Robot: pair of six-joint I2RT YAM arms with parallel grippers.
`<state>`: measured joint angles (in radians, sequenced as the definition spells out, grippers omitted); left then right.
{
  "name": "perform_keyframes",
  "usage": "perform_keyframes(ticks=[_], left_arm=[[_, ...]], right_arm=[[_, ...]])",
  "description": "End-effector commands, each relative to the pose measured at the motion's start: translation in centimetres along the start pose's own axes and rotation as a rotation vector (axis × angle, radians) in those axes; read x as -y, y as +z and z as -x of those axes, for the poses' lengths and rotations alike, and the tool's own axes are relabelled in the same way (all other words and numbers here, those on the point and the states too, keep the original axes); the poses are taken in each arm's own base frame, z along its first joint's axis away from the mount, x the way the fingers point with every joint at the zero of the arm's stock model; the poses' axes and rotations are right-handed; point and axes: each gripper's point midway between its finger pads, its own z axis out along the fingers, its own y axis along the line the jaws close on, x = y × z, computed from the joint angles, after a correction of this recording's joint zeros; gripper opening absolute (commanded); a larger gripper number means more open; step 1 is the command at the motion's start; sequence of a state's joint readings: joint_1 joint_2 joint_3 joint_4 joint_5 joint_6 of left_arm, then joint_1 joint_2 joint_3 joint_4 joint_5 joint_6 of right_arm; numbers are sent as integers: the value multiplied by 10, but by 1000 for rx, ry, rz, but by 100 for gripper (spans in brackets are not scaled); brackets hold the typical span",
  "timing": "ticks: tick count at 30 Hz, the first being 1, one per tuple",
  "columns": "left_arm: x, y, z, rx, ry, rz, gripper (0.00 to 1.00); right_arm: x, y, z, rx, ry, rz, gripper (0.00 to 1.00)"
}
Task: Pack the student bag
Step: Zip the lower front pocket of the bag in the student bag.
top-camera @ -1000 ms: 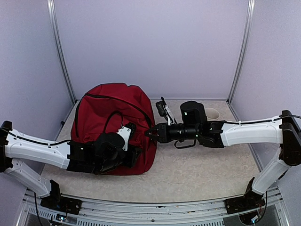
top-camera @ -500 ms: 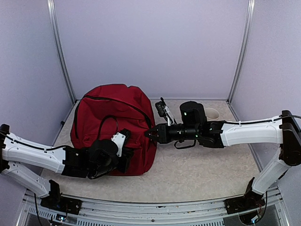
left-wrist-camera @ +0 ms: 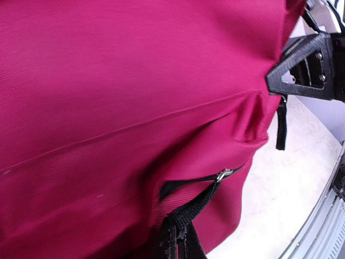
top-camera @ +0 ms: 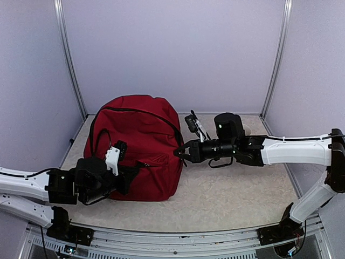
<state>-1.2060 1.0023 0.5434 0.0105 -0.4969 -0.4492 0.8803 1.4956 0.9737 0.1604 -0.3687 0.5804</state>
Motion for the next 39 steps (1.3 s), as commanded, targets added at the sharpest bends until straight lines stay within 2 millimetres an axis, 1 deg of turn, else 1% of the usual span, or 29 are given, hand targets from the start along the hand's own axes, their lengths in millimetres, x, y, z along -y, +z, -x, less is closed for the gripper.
perform_keyframes(ticks=[1, 4, 9, 13, 15, 19, 22, 24, 26, 28, 30, 31, 32, 33, 34, 35, 36, 39], left_arm=[[-47, -18, -24, -73, -29, 146, 0], [-66, -30, -28, -81, -97, 181, 0], [-71, -39, -30, -72, -156, 151, 0], [-78, -40, -35, -93, -157, 190, 0], [-87, -39, -37, -102, -172, 240, 0], [-109, -41, -33, -80, -221, 337, 0], [-116, -45, -27, -51, -240, 358, 0], [-114, -46, -22, -38, -240, 336, 0], [-106, -43, -21, -39, -233, 289, 0], [-90, -38, -21, -45, -209, 200, 0], [-69, -33, -14, -32, -181, 87, 0], [-58, -33, -10, -24, -162, 35, 14], [-47, -34, -4, -9, -145, -13, 37], [-37, -36, 4, 15, -129, -51, 65], [-32, -40, 12, 44, -119, -67, 80], [-30, -44, 21, 79, -117, -68, 92], [-32, -48, 30, 116, -124, -50, 98], [-54, -57, 48, 199, -177, 55, 99]], right_arm=[[7, -34, 37, 96, -61, -41, 0], [21, -50, 43, 111, -65, -78, 0], [47, -75, 52, 127, -94, -148, 0], [55, -84, 55, 107, -114, -154, 0], [60, -86, 53, 93, -114, -169, 0], [74, -97, 51, 102, -90, -203, 0], [83, -105, 50, 113, -82, -223, 0], [87, -108, 49, 115, -80, -234, 0], [84, -106, 46, 100, -88, -209, 0], [76, -100, 42, 68, -90, -146, 0], [68, -97, 40, 45, -77, -94, 0], [64, -96, 40, 40, -75, -69, 0], [62, -96, 40, 39, -72, -60, 0], [60, -97, 40, 40, -76, -54, 0], [57, -98, 41, 45, -80, -49, 0], [55, -99, 41, 48, -85, -45, 0], [54, -100, 41, 50, -90, -41, 0], [52, -100, 39, 41, -94, -38, 0]])
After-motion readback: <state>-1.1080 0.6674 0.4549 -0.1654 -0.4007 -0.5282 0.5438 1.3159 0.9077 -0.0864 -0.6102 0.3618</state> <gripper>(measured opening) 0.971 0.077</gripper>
